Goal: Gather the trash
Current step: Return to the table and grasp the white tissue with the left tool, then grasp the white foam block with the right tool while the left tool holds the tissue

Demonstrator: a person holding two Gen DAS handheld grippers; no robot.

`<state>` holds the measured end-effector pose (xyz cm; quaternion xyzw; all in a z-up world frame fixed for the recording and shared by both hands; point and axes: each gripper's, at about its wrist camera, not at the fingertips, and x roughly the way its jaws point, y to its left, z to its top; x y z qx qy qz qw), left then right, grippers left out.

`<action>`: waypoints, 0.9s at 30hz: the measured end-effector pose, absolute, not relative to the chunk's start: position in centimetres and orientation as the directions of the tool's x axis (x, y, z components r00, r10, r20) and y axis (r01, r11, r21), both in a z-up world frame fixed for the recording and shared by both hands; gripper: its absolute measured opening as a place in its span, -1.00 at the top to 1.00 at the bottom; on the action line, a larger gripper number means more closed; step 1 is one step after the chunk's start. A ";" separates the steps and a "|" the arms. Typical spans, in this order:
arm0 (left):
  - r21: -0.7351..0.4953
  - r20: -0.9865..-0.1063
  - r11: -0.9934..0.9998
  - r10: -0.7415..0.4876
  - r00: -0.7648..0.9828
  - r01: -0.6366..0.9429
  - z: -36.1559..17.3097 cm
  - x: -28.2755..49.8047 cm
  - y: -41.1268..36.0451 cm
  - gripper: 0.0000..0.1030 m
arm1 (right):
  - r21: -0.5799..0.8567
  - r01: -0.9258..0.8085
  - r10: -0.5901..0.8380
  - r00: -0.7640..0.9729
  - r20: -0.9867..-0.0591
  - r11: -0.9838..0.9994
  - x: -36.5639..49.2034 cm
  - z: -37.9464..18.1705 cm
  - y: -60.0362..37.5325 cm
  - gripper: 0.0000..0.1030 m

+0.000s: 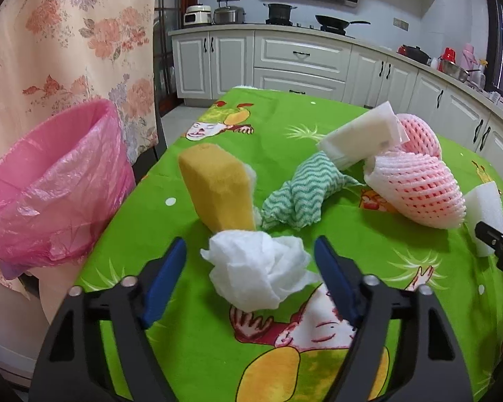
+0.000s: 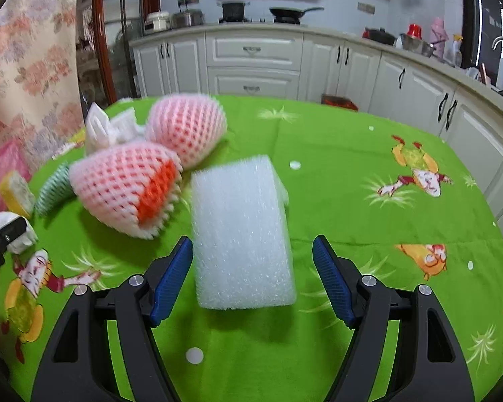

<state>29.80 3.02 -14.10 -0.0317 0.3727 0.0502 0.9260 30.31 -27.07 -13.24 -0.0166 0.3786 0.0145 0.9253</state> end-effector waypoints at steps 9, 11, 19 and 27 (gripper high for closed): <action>-0.011 -0.695 0.998 0.042 0.718 -0.069 -14.3 30.0 2.3 0.24 | -0.004 -0.022 0.013 0.704 -0.710 1.000 30.6 -13.3 -27.3 0.05; -0.019 -0.693 0.998 0.033 0.720 -0.064 -14.2 29.9 2.3 0.35 | 0.013 -0.023 0.025 0.719 -0.695 1.000 30.3 -13.1 -27.6 0.05; 0.007 -0.642 1.000 0.023 0.766 -0.024 -13.4 28.8 1.3 0.53 | 0.030 -0.020 0.034 0.756 -0.654 0.999 29.5 -12.3 -28.0 0.06; 0.023 -0.601 1.000 0.010 0.799 0.005 -12.7 27.1 0.2 0.55 | 0.040 -0.051 0.065 0.769 -0.636 0.998 28.2 -11.9 -27.4 0.06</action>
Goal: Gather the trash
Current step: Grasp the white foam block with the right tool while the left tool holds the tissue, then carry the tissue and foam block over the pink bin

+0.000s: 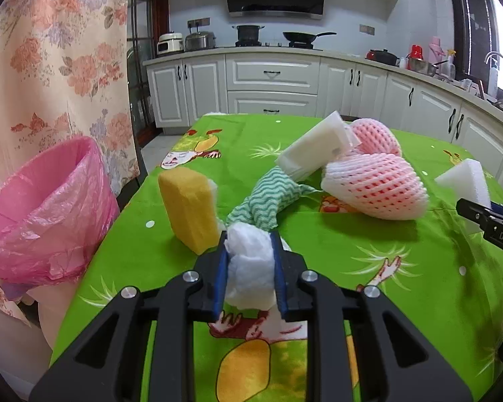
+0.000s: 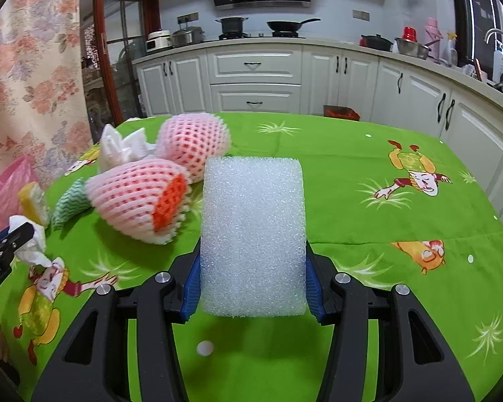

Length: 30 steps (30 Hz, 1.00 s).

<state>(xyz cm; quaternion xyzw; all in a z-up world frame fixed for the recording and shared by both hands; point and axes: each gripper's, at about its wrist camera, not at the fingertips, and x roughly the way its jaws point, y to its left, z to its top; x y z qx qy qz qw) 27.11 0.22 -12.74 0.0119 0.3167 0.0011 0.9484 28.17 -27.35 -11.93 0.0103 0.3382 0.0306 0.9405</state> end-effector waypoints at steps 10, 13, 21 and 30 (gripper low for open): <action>0.032 -0.556 0.999 -0.016 0.831 0.041 -11.8 25.2 -0.4 0.55 | 0.051 -0.120 0.127 0.790 -0.600 0.991 26.0 -10.8 -25.0 0.06; 0.020 -0.545 0.999 -0.020 0.838 0.037 -11.6 24.9 0.0 0.56 | 0.049 -0.138 0.140 0.794 -0.592 0.989 25.6 -10.5 -24.1 0.06; -0.002 -0.526 1.000 -0.017 0.850 0.019 -11.2 23.8 1.7 0.55 | 0.042 -0.199 0.186 0.795 -0.577 0.979 24.7 -10.1 -21.2 0.06; -0.013 -0.516 1.000 0.005 0.857 -0.014 -11.0 22.3 4.3 0.55 | 0.042 -0.298 0.265 0.770 -0.581 0.954 24.5 -10.0 -16.8 0.06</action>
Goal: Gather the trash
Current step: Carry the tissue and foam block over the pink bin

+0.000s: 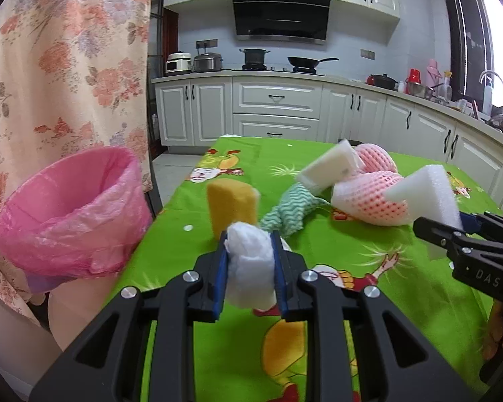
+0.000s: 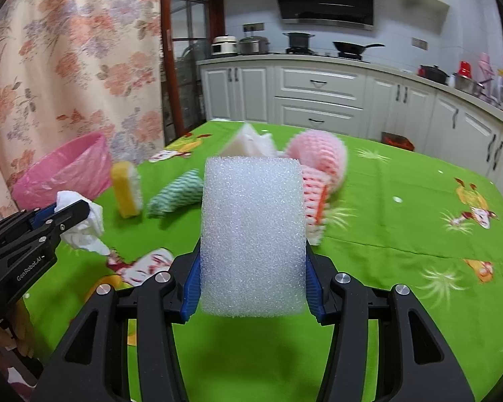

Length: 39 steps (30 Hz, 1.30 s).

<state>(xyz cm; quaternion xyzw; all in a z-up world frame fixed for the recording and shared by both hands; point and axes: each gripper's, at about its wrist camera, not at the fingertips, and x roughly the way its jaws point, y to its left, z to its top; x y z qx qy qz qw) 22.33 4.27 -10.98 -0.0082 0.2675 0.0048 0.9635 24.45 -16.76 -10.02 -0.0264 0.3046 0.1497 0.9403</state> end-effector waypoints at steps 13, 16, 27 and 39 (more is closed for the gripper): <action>-0.012 -0.435 0.998 0.055 0.899 -0.067 -8.2 20.8 7.5 0.55 | 0.028 -0.430 0.375 0.751 -0.543 0.902 24.5 -8.1 -10.6 0.06; -0.013 -0.419 0.996 0.073 0.905 -0.087 -7.5 20.5 8.5 0.55 | 0.021 -0.459 0.398 0.747 -0.532 0.888 24.7 -7.5 -9.0 0.06; 0.003 -0.360 0.980 0.185 0.915 -0.197 -5.1 20.1 14.4 0.55 | 0.016 -0.550 0.478 0.712 -0.515 0.835 26.1 -6.3 -3.3 0.06; 0.012 -0.312 0.939 0.331 0.891 -0.344 -2.9 20.8 22.7 0.55 | 0.001 -0.682 0.597 0.640 -0.484 0.732 27.3 -4.8 4.8 0.06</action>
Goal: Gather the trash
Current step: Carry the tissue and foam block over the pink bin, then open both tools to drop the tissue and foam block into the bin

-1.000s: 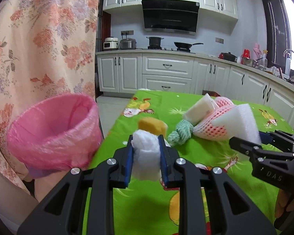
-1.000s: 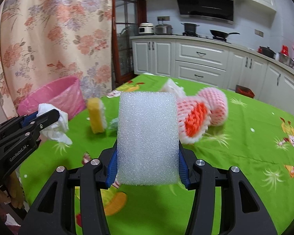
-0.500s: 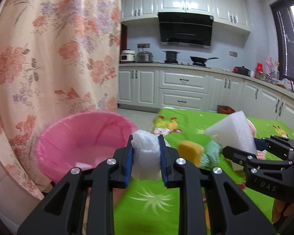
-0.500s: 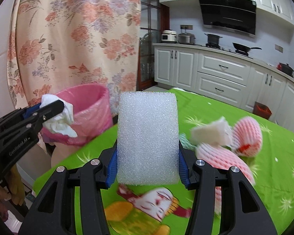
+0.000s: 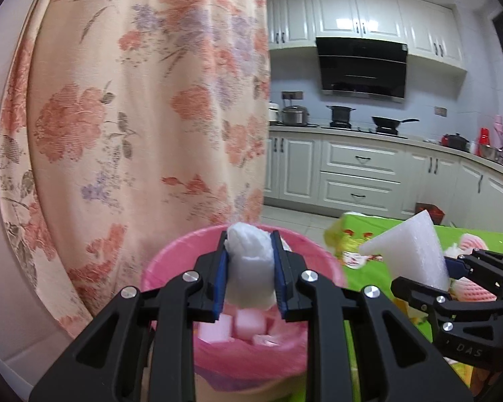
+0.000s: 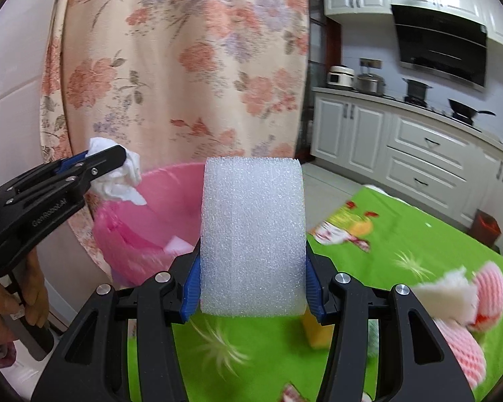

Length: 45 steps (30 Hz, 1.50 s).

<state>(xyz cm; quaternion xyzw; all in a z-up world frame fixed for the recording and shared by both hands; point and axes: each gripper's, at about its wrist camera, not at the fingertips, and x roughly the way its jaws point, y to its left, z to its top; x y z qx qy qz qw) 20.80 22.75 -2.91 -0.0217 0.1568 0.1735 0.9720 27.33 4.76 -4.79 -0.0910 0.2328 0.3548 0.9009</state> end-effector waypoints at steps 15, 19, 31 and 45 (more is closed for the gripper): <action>-0.004 -0.335 0.904 0.402 0.852 -0.428 -3.5 22.7 28.3 0.55 | 0.019 -0.746 0.669 0.586 -0.457 0.666 30.0 -3.4 11.4 0.06; -0.003 -0.357 0.900 0.406 0.841 -0.436 -4.1 23.3 29.4 0.54 | 0.038 -0.757 0.684 0.565 -0.461 0.652 30.8 -3.6 12.7 0.05; -0.013 -0.405 0.903 0.388 0.828 -0.429 -5.7 25.1 29.7 -0.18 | 0.068 -0.746 0.675 0.554 -0.487 0.662 32.0 -5.3 12.9 -0.29; -0.026 -0.396 0.865 0.451 0.800 -0.501 -5.0 23.0 26.4 -0.83 | 0.081 -0.658 0.616 0.644 -0.454 0.748 31.0 -4.5 5.0 -0.29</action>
